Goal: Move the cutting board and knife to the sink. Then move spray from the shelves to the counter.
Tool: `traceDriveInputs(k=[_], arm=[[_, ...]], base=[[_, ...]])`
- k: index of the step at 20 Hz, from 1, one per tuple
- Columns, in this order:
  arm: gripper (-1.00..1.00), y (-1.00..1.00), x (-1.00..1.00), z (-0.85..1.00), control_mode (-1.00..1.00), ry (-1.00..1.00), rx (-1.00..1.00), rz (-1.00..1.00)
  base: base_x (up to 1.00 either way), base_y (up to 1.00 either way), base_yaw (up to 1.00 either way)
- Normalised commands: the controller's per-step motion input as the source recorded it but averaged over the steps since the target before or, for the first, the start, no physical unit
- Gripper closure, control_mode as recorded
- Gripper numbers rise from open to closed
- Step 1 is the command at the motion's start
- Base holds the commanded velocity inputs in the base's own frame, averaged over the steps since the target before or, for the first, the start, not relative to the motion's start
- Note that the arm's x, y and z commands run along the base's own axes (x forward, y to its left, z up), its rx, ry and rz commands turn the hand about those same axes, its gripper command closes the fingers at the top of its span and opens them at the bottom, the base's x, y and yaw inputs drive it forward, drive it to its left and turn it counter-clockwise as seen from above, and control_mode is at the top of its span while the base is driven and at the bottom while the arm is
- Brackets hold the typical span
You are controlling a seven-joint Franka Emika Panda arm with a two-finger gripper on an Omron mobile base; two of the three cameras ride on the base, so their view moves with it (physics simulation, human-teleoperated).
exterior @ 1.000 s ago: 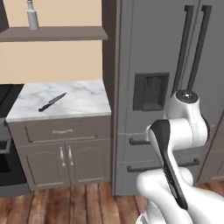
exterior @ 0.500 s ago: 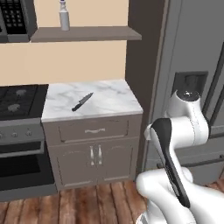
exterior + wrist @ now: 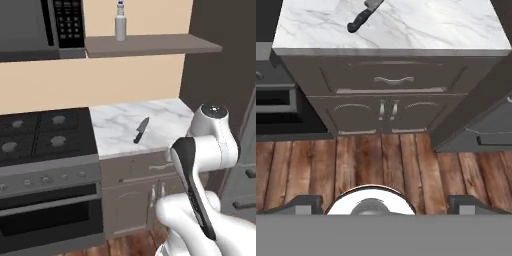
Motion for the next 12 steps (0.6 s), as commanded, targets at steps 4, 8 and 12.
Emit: traceDriveInputs(k=[4,8,12], arm=[[-1.0,0.0,0.0,0.0,1.0,0.0,0.0,0.0],[-1.0,0.0,0.0,0.0,1.0,0.0,0.0,0.0],[-1.0,0.0,0.0,0.0,1.0,0.0,0.0,0.0]], base=[[0.94,0.31,-0.08],[0.74,-0.06,0.0],[0.79,-0.01,0.0]])
